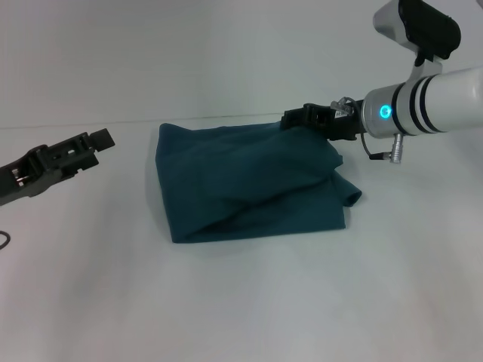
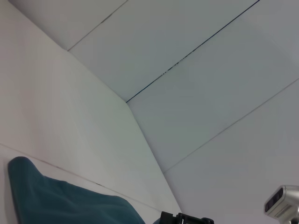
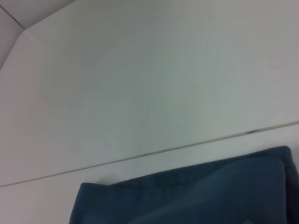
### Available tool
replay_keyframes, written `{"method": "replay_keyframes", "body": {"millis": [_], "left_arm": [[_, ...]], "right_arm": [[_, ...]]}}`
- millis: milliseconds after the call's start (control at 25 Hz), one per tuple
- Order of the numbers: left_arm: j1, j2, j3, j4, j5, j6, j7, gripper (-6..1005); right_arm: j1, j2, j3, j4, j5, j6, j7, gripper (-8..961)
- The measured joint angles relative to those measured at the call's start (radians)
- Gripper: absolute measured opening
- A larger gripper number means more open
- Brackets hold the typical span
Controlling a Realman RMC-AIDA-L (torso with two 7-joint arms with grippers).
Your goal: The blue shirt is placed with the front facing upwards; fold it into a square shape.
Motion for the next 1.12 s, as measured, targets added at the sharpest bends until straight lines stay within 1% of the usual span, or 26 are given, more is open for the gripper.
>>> {"method": "replay_keyframes", "body": {"millis": [240, 480, 560, 680, 800, 1040, 1120], "left_arm": [[-0.004, 0.000, 0.001, -0.015, 0.000, 0.000, 0.000, 797], [-0.007, 0.001, 0.000, -0.019, 0.000, -0.003, 0.004, 798], [-0.007, 0.001, -0.001, -0.020, 0.000, -0.003, 0.005, 798], [-0.007, 0.002, 0.000, -0.021, 0.000, -0.003, 0.005, 798], [-0.007, 0.002, -0.001, -0.021, 0.000, -0.003, 0.005, 799], [-0.007, 0.001, -0.002, -0.022, 0.000, -0.001, 0.001, 799], [-0.007, 0.001, -0.003, -0.022, 0.000, 0.003, -0.002, 799]], "right_arm": [[-0.010, -0.003, -0.004, -0.023, 0.000, -0.054, -0.006, 662], [-0.050, 0.010, -0.001, -0.096, 0.032, -0.073, -0.009, 545], [-0.053, 0.009, 0.000, -0.100, 0.038, -0.083, -0.008, 448], [-0.055, 0.001, 0.003, -0.102, 0.040, -0.108, -0.002, 302], [-0.059, -0.008, 0.004, -0.102, 0.041, -0.137, 0.002, 64], [-0.077, -0.022, 0.011, -0.116, 0.042, -0.198, 0.009, 30], [-0.077, -0.022, 0.011, -0.116, 0.042, -0.198, 0.009, 30]]}}
